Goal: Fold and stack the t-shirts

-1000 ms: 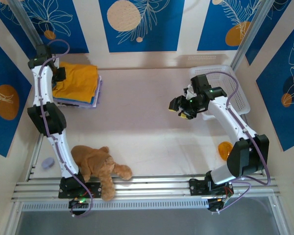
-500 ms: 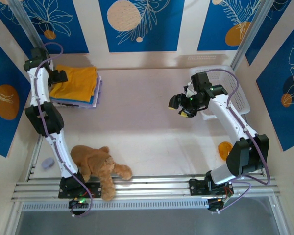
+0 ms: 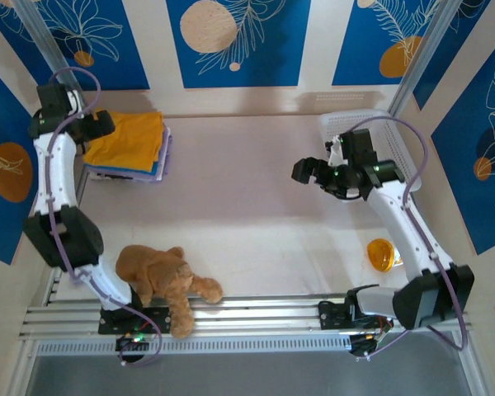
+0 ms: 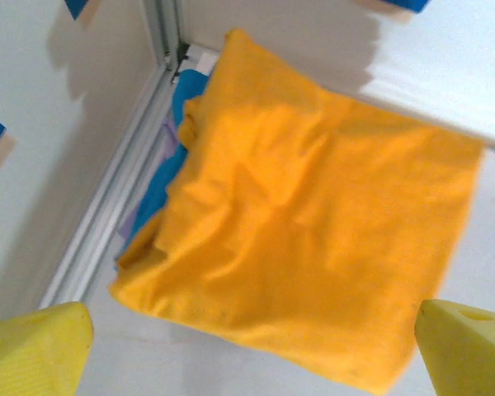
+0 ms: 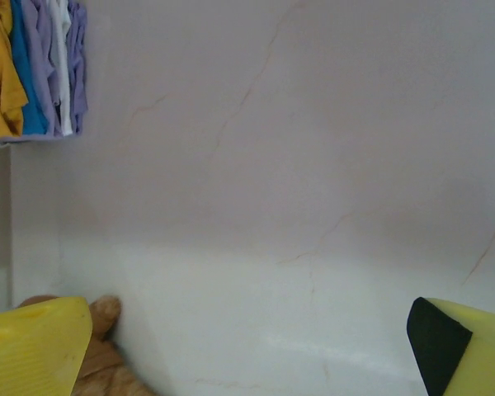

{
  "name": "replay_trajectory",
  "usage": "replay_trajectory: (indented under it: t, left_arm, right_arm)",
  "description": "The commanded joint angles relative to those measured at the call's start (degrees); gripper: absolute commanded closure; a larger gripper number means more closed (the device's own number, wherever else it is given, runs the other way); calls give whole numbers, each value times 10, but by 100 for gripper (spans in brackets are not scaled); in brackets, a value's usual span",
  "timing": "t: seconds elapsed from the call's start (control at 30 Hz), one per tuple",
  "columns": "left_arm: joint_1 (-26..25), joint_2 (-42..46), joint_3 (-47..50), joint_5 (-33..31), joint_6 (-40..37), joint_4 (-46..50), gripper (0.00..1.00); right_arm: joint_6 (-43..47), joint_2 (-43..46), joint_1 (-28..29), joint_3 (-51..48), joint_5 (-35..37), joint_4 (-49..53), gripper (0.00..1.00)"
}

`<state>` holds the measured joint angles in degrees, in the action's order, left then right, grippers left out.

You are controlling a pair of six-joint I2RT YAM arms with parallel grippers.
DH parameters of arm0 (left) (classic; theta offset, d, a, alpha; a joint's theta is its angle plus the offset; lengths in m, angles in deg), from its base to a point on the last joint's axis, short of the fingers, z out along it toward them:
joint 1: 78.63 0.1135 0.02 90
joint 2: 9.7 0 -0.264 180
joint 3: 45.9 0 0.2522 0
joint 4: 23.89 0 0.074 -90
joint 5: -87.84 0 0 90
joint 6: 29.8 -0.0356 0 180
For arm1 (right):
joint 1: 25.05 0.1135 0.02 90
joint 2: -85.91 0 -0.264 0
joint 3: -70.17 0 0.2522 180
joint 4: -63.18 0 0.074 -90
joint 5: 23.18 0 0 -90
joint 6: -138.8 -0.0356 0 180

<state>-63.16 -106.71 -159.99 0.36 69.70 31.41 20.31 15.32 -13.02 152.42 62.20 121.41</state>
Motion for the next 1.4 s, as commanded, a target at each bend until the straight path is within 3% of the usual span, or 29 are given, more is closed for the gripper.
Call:
replay_trajectory:
  t: [0.0, 0.17, 0.3, 0.37, 0.6, 0.83, 1.17, 1.37]
  left_arm:
    - [-24, 46, 101, 21, 65, -116, 1]
    - [-100, 133, 256, -31, 37, -225, 1]
    - [-183, 214, 425, -76, -71, -393, 1]
    - [-200, 235, 484, -66, -77, -442, 1]
    - [-203, 283, 604, -42, -73, -510, 1]
    - [-204, 284, 716, -42, -103, -641, 1]
    - [-204, 177, 814, -101, -120, -913, 1]
    - [-204, 116, 853, -91, -123, -1041, 1]
  right_arm:
    - [52, 57, 6, -69, 76, -115, 1]
    - [129, 145, 10, -224, 192, -290, 1]
    - [199, 172, 5, -334, 244, -423, 1]
    - [219, 164, -8, -373, 247, -477, 1]
    - [256, 101, -59, -479, 197, -677, 1]
    - [239, 14, -103, -504, 146, -801, 1]
    - [242, -38, -120, -497, 98, -875, 1]
    - [230, -67, -123, -495, 68, -905, 1]
